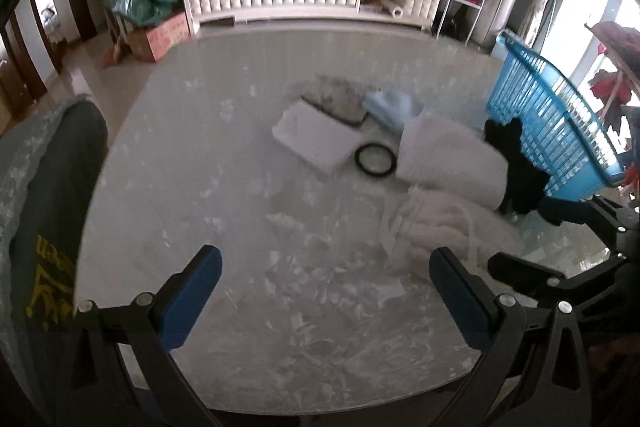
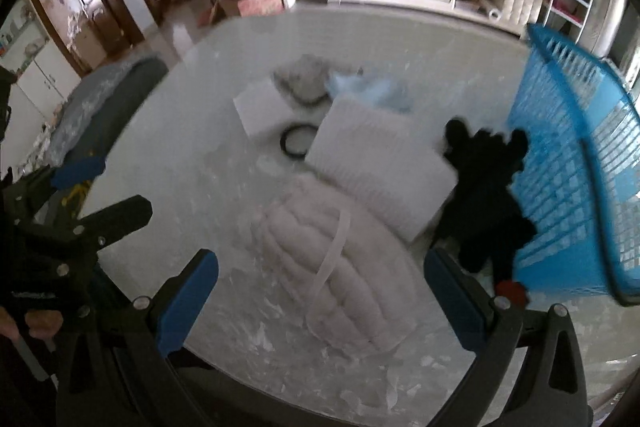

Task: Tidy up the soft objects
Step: 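Reach the right tool to the white knotted towel and close on it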

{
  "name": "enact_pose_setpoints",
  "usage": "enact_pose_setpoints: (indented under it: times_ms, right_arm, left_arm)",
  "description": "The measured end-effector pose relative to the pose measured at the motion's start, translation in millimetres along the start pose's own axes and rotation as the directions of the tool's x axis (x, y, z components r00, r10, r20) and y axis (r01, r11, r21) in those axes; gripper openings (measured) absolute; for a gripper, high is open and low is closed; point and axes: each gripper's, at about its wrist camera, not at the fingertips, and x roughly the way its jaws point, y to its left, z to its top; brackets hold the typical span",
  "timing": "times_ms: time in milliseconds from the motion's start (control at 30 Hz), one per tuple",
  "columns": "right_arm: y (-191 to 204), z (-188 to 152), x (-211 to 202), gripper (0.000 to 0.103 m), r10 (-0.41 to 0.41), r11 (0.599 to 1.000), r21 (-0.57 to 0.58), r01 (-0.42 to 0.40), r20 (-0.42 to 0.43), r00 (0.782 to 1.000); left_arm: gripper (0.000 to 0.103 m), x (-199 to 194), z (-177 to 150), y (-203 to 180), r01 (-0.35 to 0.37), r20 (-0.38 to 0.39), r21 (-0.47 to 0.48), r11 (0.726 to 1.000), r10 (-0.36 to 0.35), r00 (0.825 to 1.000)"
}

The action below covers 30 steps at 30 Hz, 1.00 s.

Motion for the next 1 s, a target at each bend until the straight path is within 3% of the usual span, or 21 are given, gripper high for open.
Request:
enact_pose_setpoints:
  times_ms: [267,433,600,700,833,1000]
  right_arm:
    - [-7.9,-1.0,49.0,0.102,-0.015,1.0,0.002,0.015,-0.141,0.99]
    - [-9.1,-1.4,73.6,0.084,-0.03,1.0,-0.014,0.028,-0.203,0.979]
    - [-7.4,0.7,81.7,0.08,-0.077,0.997,-0.037,0.071,-0.224,0.972]
    - [-0.3,-1.7,83.6,0.067,-0.104,0.992,-0.09,0.086,-0.223,0.969]
    - [4.8,-3.9,76.5,0.031,-0.089,0.992,-0.105,0.067,-0.217,0.972]
    - [15.0,-17.4,69.1,0.021,-0.051,0.992,-0.122,0.024,-0.22,0.974]
  left_arm:
    - [0.103,27.7,-2.0,6.3,0.04,-0.054,-0.018,0.999,-0.04,0.998]
    - [0.103,37.2,-3.3,9.7,0.053,-0.078,-0.02,0.998,-0.055,0.995]
    - [0.103,41.0,-3.3,13.2,0.055,-0.079,-0.027,0.998,-0.057,0.995]
    - [0.103,40.5,-3.2,15.6,0.053,-0.076,-0.038,0.998,-0.056,0.996]
    - [0.103,32.8,-2.5,19.1,0.071,-0.053,-0.053,0.996,-0.074,0.996]
    - [0.103,24.8,-3.9,20.2,0.077,-0.041,-0.064,0.995,-0.08,0.996]
